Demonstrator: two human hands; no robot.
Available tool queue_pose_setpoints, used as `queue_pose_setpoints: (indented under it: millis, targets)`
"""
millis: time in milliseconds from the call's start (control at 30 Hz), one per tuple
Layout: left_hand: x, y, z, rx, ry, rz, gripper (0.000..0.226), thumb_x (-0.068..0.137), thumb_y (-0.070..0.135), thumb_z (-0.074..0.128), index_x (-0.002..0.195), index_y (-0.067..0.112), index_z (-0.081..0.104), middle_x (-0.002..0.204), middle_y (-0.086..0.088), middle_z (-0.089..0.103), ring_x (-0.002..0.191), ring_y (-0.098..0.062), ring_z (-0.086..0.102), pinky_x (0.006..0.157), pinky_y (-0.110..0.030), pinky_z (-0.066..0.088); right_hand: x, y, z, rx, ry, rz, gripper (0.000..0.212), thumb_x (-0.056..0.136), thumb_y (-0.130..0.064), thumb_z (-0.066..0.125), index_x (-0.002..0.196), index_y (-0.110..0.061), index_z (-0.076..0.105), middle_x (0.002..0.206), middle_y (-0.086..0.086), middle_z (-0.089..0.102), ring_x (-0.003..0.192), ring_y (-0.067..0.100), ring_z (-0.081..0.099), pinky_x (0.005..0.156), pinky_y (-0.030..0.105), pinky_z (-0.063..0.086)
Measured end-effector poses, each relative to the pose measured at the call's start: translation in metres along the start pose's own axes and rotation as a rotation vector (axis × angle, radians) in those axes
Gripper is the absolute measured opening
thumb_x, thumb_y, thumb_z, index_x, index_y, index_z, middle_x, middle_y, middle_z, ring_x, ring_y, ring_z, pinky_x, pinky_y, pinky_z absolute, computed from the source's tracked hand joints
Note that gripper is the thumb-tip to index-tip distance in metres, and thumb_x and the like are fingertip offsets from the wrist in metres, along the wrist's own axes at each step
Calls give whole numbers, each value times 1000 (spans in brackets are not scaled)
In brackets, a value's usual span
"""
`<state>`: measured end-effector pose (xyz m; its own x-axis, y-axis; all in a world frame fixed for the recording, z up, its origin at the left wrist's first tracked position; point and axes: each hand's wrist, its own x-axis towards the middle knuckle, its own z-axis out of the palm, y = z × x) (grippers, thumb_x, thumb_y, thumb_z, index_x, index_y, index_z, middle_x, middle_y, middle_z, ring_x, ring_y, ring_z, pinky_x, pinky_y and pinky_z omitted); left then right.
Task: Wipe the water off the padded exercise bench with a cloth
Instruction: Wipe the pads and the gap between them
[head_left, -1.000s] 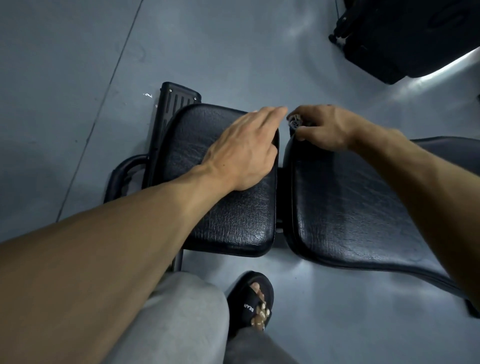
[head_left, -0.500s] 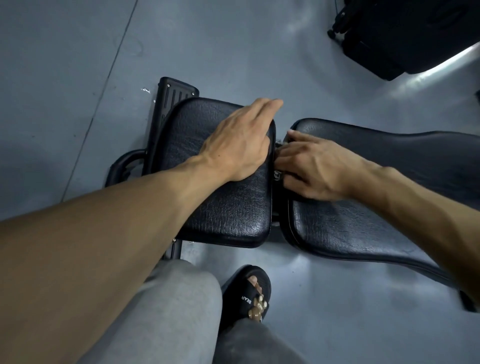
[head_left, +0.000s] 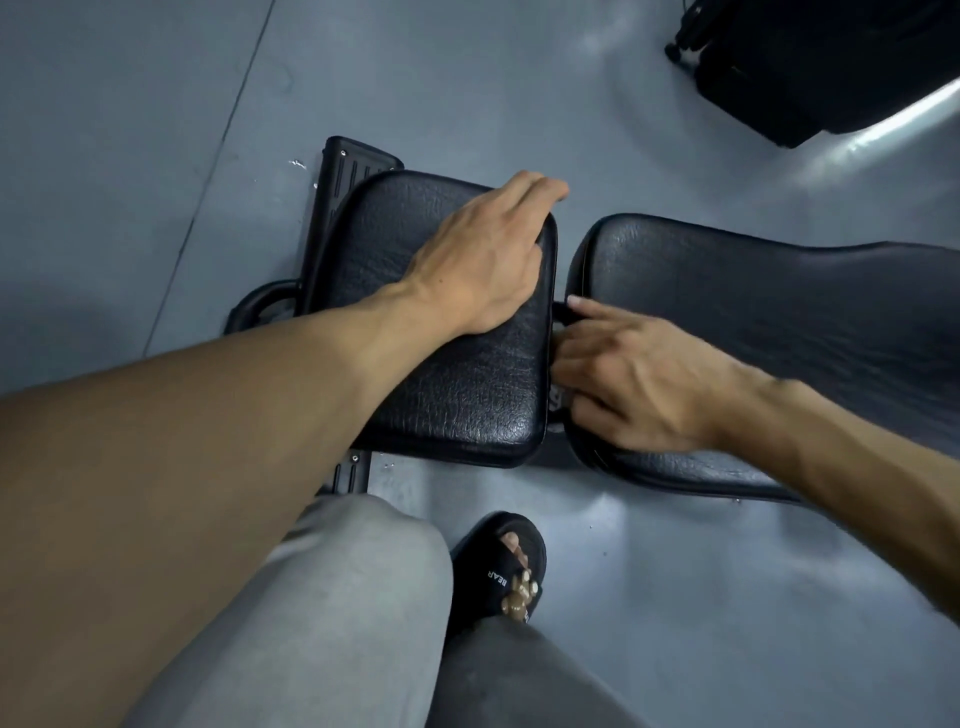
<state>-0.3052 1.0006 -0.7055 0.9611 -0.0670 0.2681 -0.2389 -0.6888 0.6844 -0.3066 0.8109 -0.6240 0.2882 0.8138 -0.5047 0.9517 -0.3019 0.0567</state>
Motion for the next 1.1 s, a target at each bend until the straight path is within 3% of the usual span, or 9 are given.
queue_pose_setpoints:
  millis: [100, 267, 400, 600, 733, 900, 967, 1033, 1100]
  targets:
    - [0, 1, 1, 9, 3, 6, 52, 94, 6, 43, 145, 14, 47, 148, -3, 48, 125, -28, 54, 101, -36, 38, 3, 15, -2, -69, -40, -28, 37, 94, -37, 34, 92, -23, 68, 98, 1, 71, 113, 22, 63, 126, 51, 17]
    - [-1, -1, 1, -2, 18, 0, 50, 94, 6, 43, 143, 16, 48, 147, -1, 49, 120, -28, 57, 96, -36, 40, 10, 26, 1, -116, 89, 118, 38, 96, -36, 37, 100, -17, 69, 113, 5, 72, 132, 24, 55, 126, 51, 15]
    - [-1, 0, 1, -10, 13, 8, 49, 93, 3, 43, 140, 15, 50, 144, -2, 51, 118, -29, 57, 95, -38, 41, -21, -26, 16, -15, 88, 8, 21, 91, -30, 46, 83, -21, 63, 91, 1, 67, 116, 26, 60, 125, 52, 18]
    - [-2, 1, 2, -5, 27, 19, 46, 94, 3, 43, 138, 14, 52, 142, -2, 52, 116, -28, 57, 93, -37, 42, -33, -31, 25, -39, 113, -96, 18, 93, -27, 51, 87, -19, 66, 98, 1, 71, 126, 27, 57, 125, 52, 20]
    - [-3, 1, 2, -3, 29, 26, 46, 93, 4, 44, 137, 14, 52, 142, -3, 52, 116, -30, 57, 94, -38, 42, -21, -13, 12, -100, 188, 35, 28, 99, -30, 48, 104, -14, 70, 117, 3, 73, 130, 29, 56, 125, 50, 21]
    - [-5, 3, 0, -5, 21, 20, 46, 94, 3, 44, 138, 13, 52, 143, -3, 52, 118, -29, 58, 96, -39, 42, -41, -58, 23, 120, 219, 164, 30, 102, -29, 42, 102, -12, 67, 110, 3, 71, 123, 22, 60, 122, 45, 30]
    - [-4, 4, 0, -15, 19, 19, 45, 95, 2, 44, 138, 12, 52, 142, -3, 52, 117, -28, 58, 95, -37, 42, -52, -74, 9, 294, 256, 264, 29, 103, -31, 40, 91, -14, 60, 90, 0, 67, 95, 21, 64, 106, 41, 45]
    - [-4, 4, 0, -29, 17, 11, 44, 95, 2, 44, 137, 11, 53, 141, -3, 53, 116, -28, 58, 95, -36, 43, -57, -72, -10, 521, 342, 448, 32, 103, -37, 41, 81, -18, 54, 69, -4, 59, 67, 18, 58, 73, 38, 50]
    - [-4, 4, -1, -47, 20, 0, 45, 93, 2, 44, 136, 12, 53, 139, -3, 54, 115, -29, 59, 96, -42, 47, -52, -54, -29, 676, 453, 661, 39, 102, -44, 44, 80, -15, 59, 69, 2, 66, 64, 21, 63, 63, 40, 52]
